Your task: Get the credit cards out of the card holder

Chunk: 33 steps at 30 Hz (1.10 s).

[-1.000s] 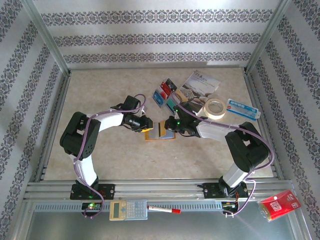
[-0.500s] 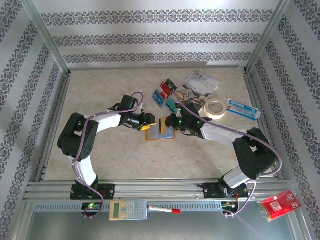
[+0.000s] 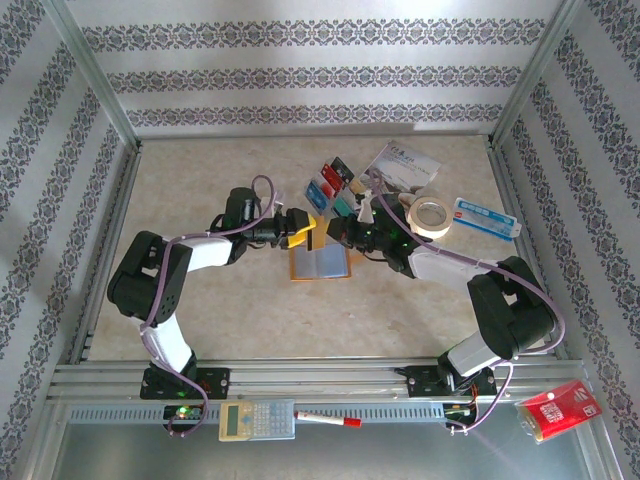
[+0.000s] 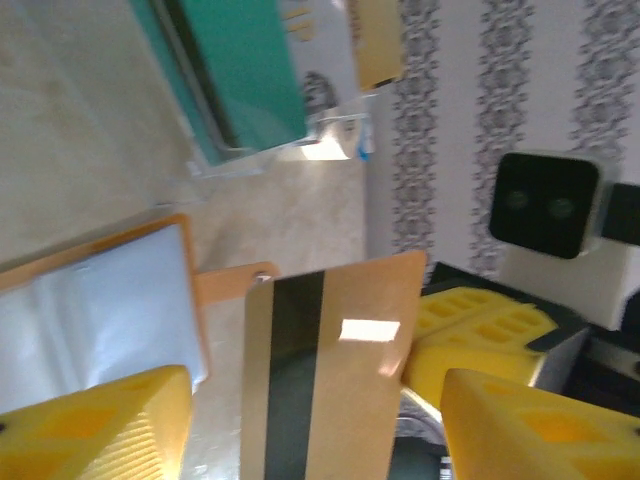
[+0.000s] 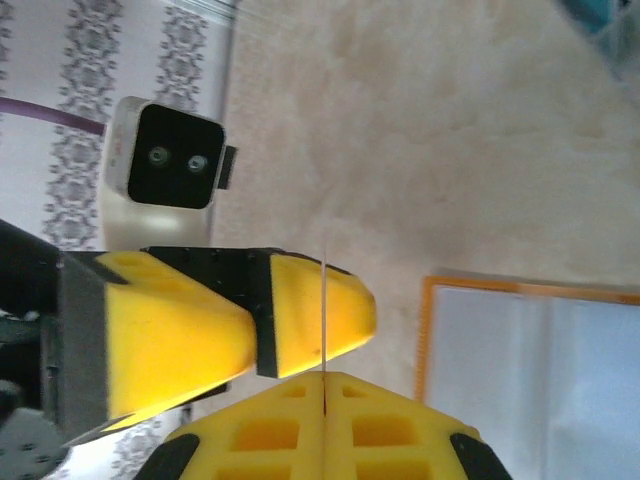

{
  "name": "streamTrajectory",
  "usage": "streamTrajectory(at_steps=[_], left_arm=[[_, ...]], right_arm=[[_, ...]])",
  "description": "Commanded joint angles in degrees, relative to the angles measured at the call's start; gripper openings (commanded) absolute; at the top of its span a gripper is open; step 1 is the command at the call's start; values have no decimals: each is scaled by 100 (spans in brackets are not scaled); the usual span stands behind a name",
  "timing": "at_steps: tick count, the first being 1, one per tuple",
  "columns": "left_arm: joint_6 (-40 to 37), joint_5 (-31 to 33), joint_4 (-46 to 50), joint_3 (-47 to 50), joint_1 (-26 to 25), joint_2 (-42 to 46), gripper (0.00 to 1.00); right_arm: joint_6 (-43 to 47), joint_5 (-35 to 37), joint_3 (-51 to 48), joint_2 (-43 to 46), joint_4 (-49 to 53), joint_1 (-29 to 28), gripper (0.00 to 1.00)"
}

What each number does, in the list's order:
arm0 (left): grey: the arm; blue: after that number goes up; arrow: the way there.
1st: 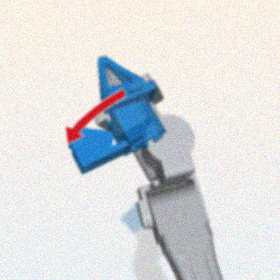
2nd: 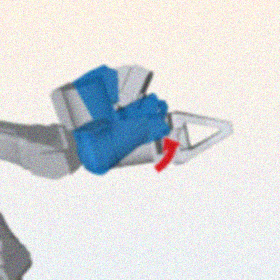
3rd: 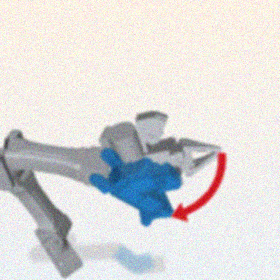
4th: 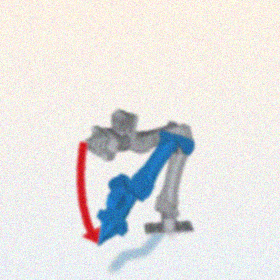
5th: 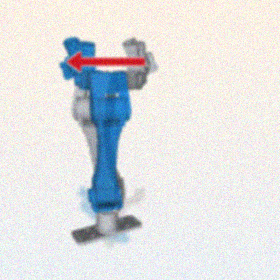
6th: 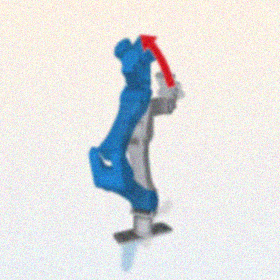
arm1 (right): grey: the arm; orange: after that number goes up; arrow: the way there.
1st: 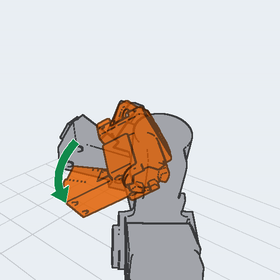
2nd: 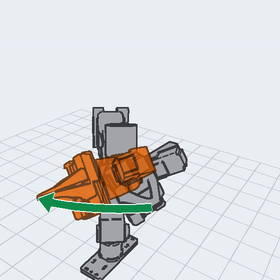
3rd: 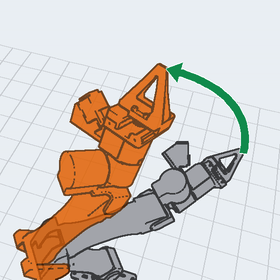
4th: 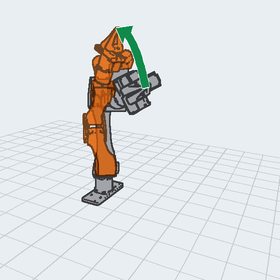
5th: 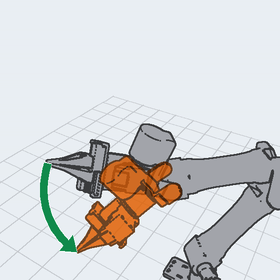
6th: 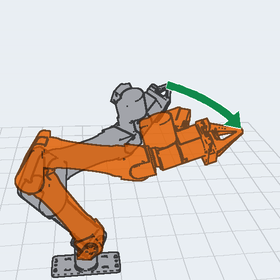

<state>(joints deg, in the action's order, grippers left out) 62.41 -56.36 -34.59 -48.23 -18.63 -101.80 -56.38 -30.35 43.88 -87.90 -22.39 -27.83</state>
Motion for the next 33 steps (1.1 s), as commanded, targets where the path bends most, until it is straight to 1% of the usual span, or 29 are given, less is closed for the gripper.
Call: streamTrajectory(at_steps=[1,3,6,12,13,14,16,20,21,23,25,27,30,33], left_arm=[[1011,-399,-1878,159,49,-235,57],[1190,-428,-2143,165,52,-332,46],[1408,-415,-2515,225,53,-410,36],[1467,-360,-2519,269,121,-393,10],[1470,-338,-2499,276,132,-367,5],[1491,-307,-2500,276,135,-339,3],[1528,-196,-2500,288,153,-276,0],[1614,27,-2426,318,176,-126,0],[1619,79,-2398,314,184,-92,0],[1610,197,-2302,299,198,-22,0],[1539,283,-2144,290,194,48,0],[1454,348,-1988,296,207,88,0],[1424,375,-1919,323,220,99,0],[1427,394,-1889,350,259,104,0]], right_arm=[[-415,-365,-158,22,-754,105,0],[-460,-375,-187,-15,-817,112,0],[-522,-362,-248,-43,-922,129,0],[-587,-285,-318,-80,-982,182,0],[-621,-289,-319,-102,-1001,173,3],[-668,-327,-319,-140,-1054,174,6],[-869,-401,-327,-233,-1279,156,14],[-1324,-601,-281,-443,-1831,92,28],[-1364,-627,-251,-492,-1864,63,30],[-1416,-698,-158,-623,-1915,-21,30],[-1461,-750,-93,-707,-1997,-85,29],[-1533,-765,-66,-751,-2198,-117,26],[-1537,-733,-71,-748,-2278,-100,13],[-1497,-708,-99,-703,-2275,-52,5]])
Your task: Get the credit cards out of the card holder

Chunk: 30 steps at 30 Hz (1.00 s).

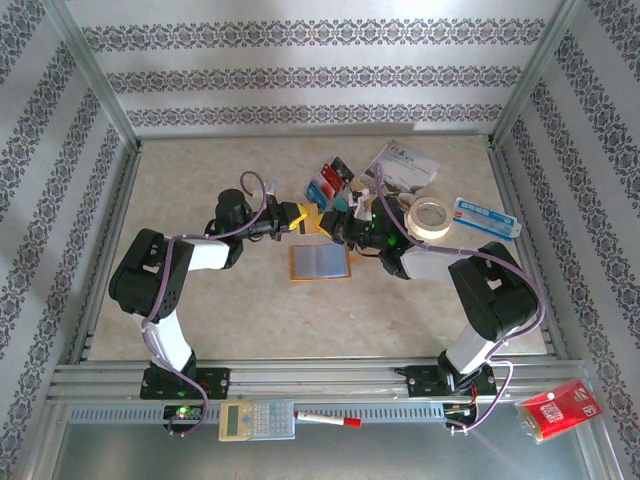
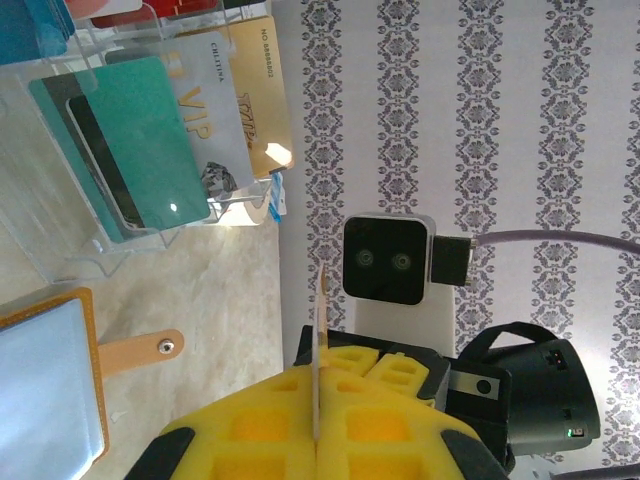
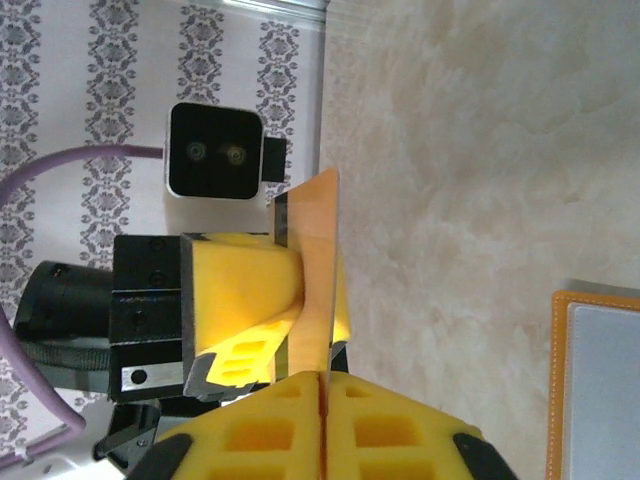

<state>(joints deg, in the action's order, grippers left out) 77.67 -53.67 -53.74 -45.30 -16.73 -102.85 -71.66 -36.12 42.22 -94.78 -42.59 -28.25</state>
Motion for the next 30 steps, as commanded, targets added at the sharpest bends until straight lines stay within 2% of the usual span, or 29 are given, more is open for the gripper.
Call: streamTrajectory(at_steps=[1,3,7,9,11,14,17,20,24,30], left_arm=[[-108,131,42,71,80,204,0],[-129,142,93,90,115,204,7],[-282,189,379,148,209,268,27],[-521,286,760,220,287,386,31],[-942,451,1469,232,358,577,33],[-1894,849,3072,65,425,952,41],[-2766,1348,4479,-241,444,1269,56],[-3297,1724,5293,-484,484,1427,68],[-3516,1820,5456,-519,586,1541,73],[-3836,2066,5833,-619,749,1729,86]], right_arm=[[51,-141,76,-8,-250,4,4],[131,-108,76,42,-197,21,0],[453,-45,141,206,242,108,0],[672,-36,179,320,568,215,0],[921,-20,259,443,976,343,0],[1491,54,495,638,1933,531,0],[2483,410,1031,834,3462,683,0],[3448,950,1656,881,4781,808,0],[4520,1542,2562,706,6048,977,0],[5790,2136,3740,220,7281,1023,0]])
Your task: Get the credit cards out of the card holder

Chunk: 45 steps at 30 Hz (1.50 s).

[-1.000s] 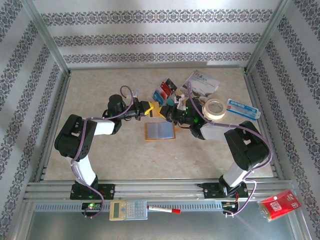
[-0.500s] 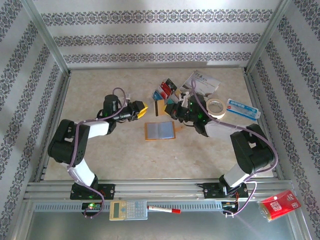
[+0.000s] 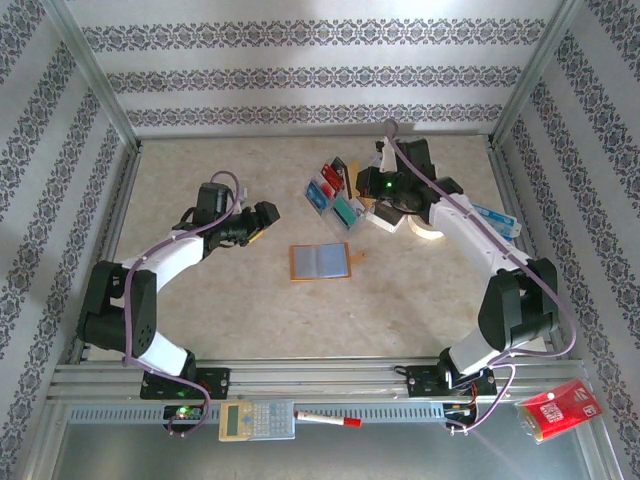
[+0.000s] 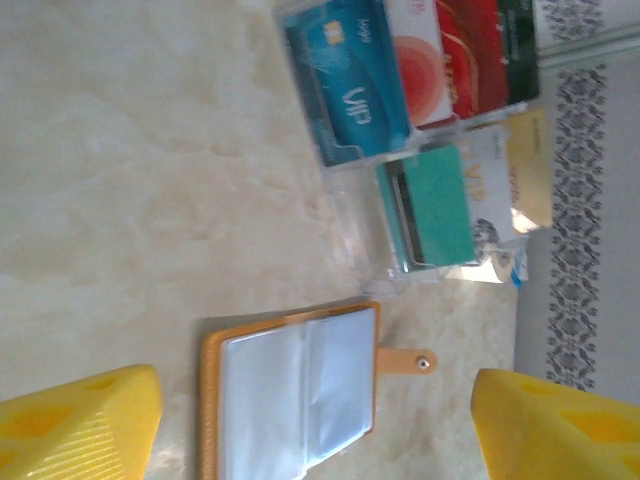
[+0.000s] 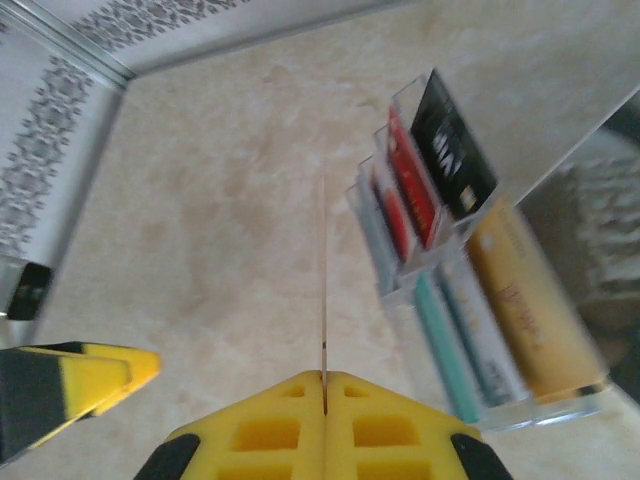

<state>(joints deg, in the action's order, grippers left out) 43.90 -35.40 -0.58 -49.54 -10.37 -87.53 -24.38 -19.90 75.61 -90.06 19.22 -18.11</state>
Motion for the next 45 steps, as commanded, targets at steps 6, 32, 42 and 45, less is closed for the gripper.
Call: streamTrajectory(at_steps=[6,32,42,45], left_arm=[[-954,340,894,-292,166,406,99],[-1226,266,1265,-372,257,499,100],[-1208,252,1271,-370,259,456,100],[-1204,246,1271,-380,255,449,100]], right_arm=[[2028,243,1273,-844,1714,87,0],[3196,861,2835,-2420,2894,273,0],[3116,1007,2904,-2428,2927,272,24],[3015,1058,2880,-2212,2918,269,28]])
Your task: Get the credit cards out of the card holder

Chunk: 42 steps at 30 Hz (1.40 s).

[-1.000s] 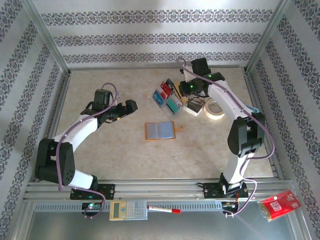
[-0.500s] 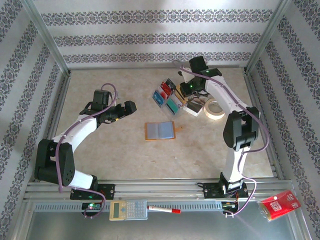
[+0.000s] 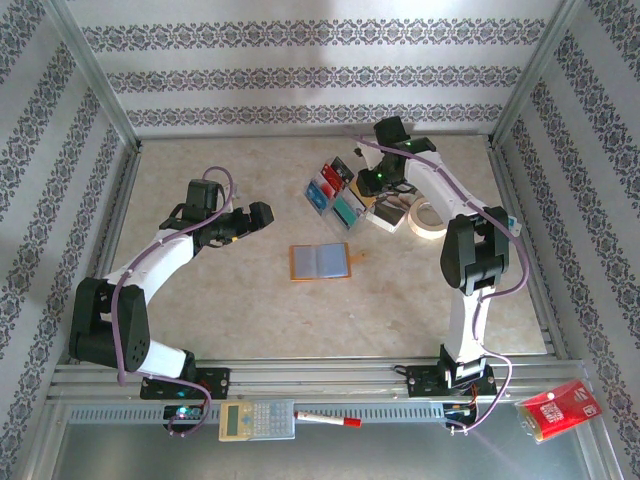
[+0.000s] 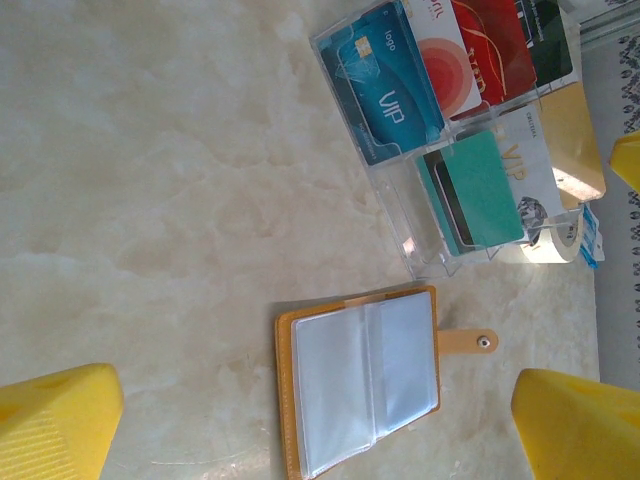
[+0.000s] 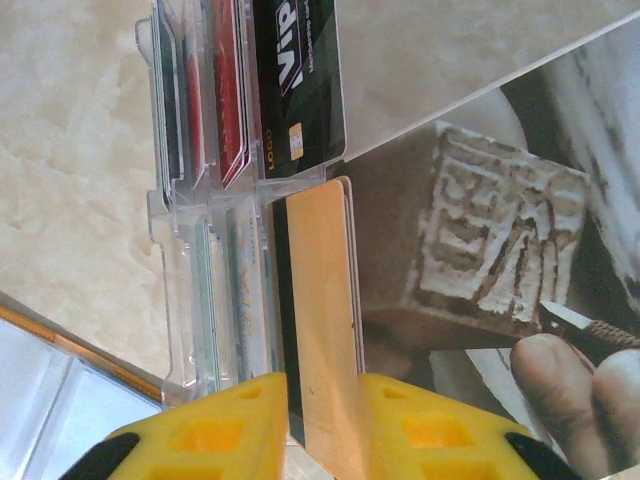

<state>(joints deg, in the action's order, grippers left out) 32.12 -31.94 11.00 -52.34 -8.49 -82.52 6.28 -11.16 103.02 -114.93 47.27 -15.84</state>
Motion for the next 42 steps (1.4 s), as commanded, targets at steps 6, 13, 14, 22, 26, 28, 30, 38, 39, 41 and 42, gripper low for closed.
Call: streamTrajectory(at_steps=[6,13,14,22,26,28,30,38,39,41,42], left_arm=[[9,-118,80,-101,67,-63,100],[61,-224,71,-70,32,-119,100],[77,-250,60,-59,25,-127,100],[332,338,152,46,32,-190,97],[527,641,98,205,49,-86,96],[565,792,104,305,82,4,96],[587,919,122,390,127,93,96],[690,1088,167,567,252,227,97],[686,1064,165,558,260,213,97],[679,1033,170,534,263,165,97],[673,1013,167,523,260,149,97]], right_arm=[[-757,40,-205,903,-61,-87,33],[-1840,644,-1374,1579,-394,-971,43],[-1975,712,-1517,1626,-450,-1143,44],[-3196,1084,-2189,1202,-1077,-2483,59],[-3455,1233,-1900,549,-992,-2897,60],[-3578,1219,-1748,264,-962,-3019,61],[-3629,1232,-1608,38,-945,-3103,62],[-3556,1401,-1129,-630,-635,-3210,69],[-3540,1458,-1078,-681,-570,-3215,69],[-3512,1554,-1022,-781,-472,-3233,70],[-3511,1590,-1004,-830,-426,-3241,70]])
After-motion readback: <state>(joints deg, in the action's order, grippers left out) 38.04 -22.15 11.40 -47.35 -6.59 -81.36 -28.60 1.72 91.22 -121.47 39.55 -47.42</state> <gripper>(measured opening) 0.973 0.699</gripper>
